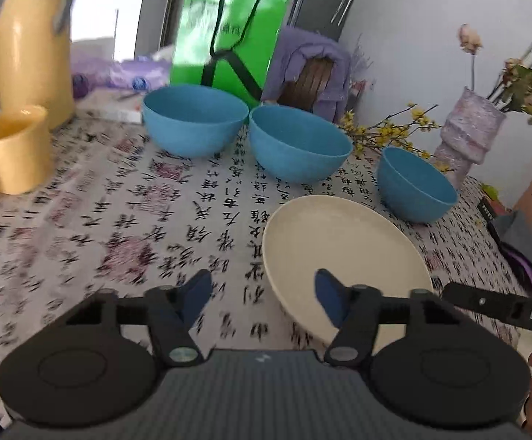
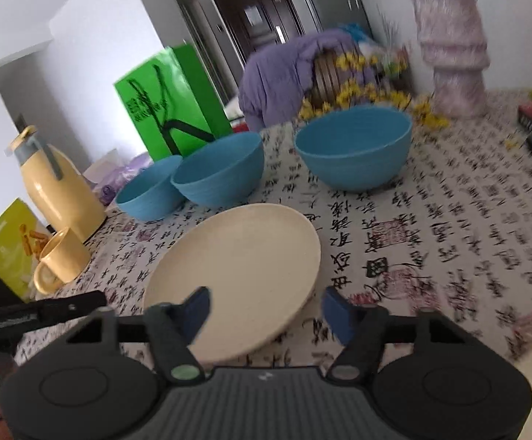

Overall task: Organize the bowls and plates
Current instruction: 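Close both grippers on the rim of the last cream plate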

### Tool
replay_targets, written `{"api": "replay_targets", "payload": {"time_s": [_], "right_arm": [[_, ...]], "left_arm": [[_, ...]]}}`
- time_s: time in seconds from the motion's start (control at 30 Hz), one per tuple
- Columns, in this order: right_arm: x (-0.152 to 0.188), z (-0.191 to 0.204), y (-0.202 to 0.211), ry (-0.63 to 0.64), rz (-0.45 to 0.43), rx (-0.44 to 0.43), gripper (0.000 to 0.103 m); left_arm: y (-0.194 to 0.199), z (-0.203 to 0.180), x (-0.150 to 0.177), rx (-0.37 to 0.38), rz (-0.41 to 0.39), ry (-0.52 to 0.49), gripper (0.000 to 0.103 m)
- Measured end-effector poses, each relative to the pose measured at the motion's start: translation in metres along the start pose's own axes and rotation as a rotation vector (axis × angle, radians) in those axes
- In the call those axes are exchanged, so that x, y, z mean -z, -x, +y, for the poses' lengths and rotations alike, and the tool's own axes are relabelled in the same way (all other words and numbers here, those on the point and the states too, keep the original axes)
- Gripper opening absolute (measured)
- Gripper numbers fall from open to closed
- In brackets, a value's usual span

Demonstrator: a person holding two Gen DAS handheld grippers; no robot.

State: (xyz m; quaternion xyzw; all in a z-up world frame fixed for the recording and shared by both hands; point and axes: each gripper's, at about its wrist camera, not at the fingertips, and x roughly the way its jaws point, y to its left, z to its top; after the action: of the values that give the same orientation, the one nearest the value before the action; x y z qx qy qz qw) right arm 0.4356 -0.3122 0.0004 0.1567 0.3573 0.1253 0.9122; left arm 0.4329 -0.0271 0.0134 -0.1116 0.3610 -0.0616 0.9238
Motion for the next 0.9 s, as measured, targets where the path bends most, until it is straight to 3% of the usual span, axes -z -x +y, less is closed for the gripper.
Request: {"api": "replay_targets", "payload": {"time_s": [0.1, 0.43, 0.67, 0.9], "right_arm": [[-0.017, -0.008, -0.027, -0.049, 0.048, -0.007, 0.049], [-0.039, -0.018, -0.069, -0.023, 0.091, 0.015, 0.029], [-0.044, -0.024, -0.072, -0.021, 0.073, 0.015, 0.027], [-0.050, -0.030, -0.067, -0.006, 0.048, 0.055, 0.029]], "left_arm": [[-0.027, 0.005, -0.012, 0.002, 0.042, 0.043, 0.046], [-0.069, 0.011, -0.020, 0.057, 0.126, 0.102, 0.033], [-0.085, 0.015, -0.020, 0.059, 0.156, 0.136, 0.016], [-0.091, 0.013, -0.019, 0.067, 0.164, 0.142, 0.011]]}}
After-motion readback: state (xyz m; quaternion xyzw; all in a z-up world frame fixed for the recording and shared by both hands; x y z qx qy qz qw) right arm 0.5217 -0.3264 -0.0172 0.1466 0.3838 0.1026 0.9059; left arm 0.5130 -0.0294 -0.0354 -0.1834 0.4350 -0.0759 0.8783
